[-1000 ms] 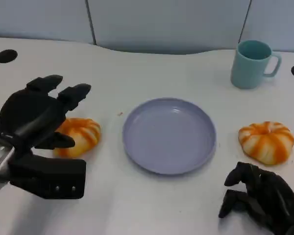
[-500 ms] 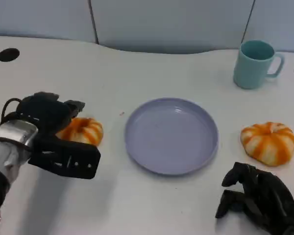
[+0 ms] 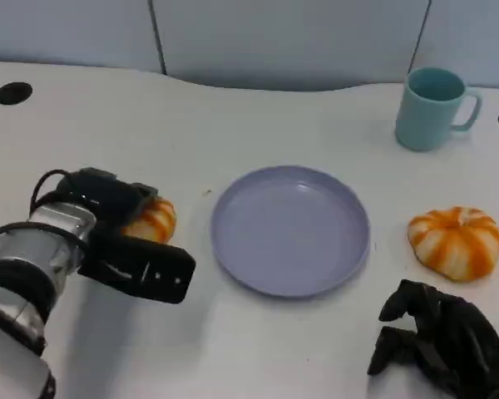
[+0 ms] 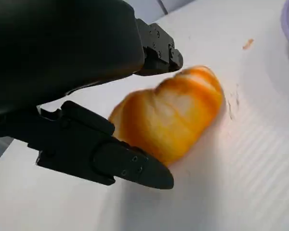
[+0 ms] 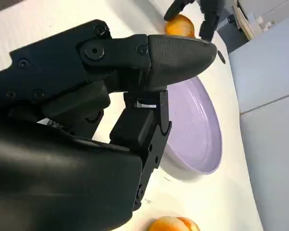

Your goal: Grasp the bread from the table and place it into the plate.

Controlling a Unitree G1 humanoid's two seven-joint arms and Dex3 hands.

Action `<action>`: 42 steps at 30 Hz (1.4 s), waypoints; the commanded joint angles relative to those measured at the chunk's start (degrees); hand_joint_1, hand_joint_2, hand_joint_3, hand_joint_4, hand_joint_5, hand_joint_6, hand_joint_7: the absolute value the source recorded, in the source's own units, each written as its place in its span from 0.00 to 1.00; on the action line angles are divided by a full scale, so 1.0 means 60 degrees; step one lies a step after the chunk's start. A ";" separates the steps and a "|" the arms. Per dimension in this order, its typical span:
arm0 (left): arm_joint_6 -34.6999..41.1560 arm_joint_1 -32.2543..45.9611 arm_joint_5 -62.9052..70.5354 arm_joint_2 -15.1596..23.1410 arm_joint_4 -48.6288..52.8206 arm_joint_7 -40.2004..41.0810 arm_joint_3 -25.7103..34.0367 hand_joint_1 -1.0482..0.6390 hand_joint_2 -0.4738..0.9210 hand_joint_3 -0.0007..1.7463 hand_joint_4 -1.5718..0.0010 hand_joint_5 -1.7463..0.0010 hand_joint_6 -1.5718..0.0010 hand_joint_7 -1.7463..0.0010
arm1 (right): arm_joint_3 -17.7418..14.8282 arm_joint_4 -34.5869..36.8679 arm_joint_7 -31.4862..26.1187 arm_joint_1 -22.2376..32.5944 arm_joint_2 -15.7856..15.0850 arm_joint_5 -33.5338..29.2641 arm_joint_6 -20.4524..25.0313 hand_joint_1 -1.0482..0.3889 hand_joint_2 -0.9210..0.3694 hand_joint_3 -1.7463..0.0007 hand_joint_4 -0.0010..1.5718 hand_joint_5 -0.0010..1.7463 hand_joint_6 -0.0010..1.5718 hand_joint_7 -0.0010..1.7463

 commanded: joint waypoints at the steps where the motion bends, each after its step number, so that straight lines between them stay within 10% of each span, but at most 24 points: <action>1: 0.0062 -0.0276 -0.0134 0.0050 0.0185 0.0194 -0.0140 0.19 0.95 0.00 0.95 0.99 0.91 1.00 | -0.0067 -0.0072 -0.0061 0.0162 -0.0115 0.0055 0.0146 0.42 0.00 0.76 0.79 0.64 0.72 0.61; 16: 0.0326 -0.0297 -0.1008 -0.0437 0.1026 -0.0619 0.0080 0.25 0.94 0.00 0.96 0.99 0.92 1.00 | -0.0148 -0.0617 0.0072 0.0648 -0.0364 0.0182 0.0378 0.42 0.00 0.75 0.78 0.65 0.71 0.62; 25: 0.0084 0.0134 -0.1281 -0.0490 0.1100 0.0934 0.0159 0.45 0.97 0.02 0.73 0.93 0.70 0.97 | -0.0190 -0.0749 0.0080 0.0771 -0.0402 0.0168 0.0397 0.43 0.00 0.74 0.76 0.66 0.69 0.64; 30: -0.0077 0.0328 -0.1513 -0.0456 0.1138 0.1696 0.0291 0.48 1.00 0.12 0.40 0.77 0.41 0.95 | -0.0234 -0.0688 0.0134 0.0777 -0.0393 0.0193 0.0314 0.43 0.00 0.75 0.76 0.67 0.69 0.64; 33: -0.0093 0.0376 -0.1591 -0.0463 0.1163 0.1840 0.0318 0.47 1.00 0.10 0.38 0.65 0.32 0.96 | -0.0230 -0.0790 0.0101 0.0834 -0.0390 0.0174 0.0325 0.43 0.00 0.74 0.76 0.67 0.69 0.65; 35: -0.0175 0.0460 -0.1587 -0.0441 0.1154 0.2163 0.0333 0.44 1.00 0.04 0.47 0.34 0.27 0.97 | -0.0244 -0.0782 0.0111 0.0835 -0.0399 0.0180 0.0313 0.43 0.00 0.74 0.76 0.67 0.69 0.65; 36: -0.0244 0.0516 -0.1560 -0.0421 0.1146 0.2398 0.0324 0.46 1.00 0.11 0.51 0.17 0.31 0.77 | -0.0246 -0.0794 0.0099 0.0842 -0.0407 0.0172 0.0325 0.43 0.00 0.74 0.76 0.67 0.69 0.65; 37: -0.0289 0.0555 -0.1526 -0.0410 0.1143 0.2593 0.0302 0.47 1.00 0.16 0.52 0.07 0.53 0.32 | -0.0244 -0.0813 0.0077 0.0850 -0.0411 0.0162 0.0346 0.43 0.00 0.74 0.76 0.67 0.69 0.65; 38: -0.0316 0.0576 -0.1504 -0.0405 0.1148 0.2716 0.0286 0.48 1.00 0.18 0.52 0.04 0.60 0.16 | -0.0243 -0.0829 0.0059 0.0856 -0.0413 0.0155 0.0364 0.42 0.00 0.74 0.76 0.67 0.69 0.65; 42: -0.0339 0.0576 -0.1492 -0.0411 0.1180 0.2813 0.0264 0.49 1.00 0.20 0.52 0.00 0.67 0.01 | -0.0239 -0.0848 0.0038 0.0862 -0.0413 0.0153 0.0383 0.42 0.00 0.74 0.76 0.67 0.69 0.65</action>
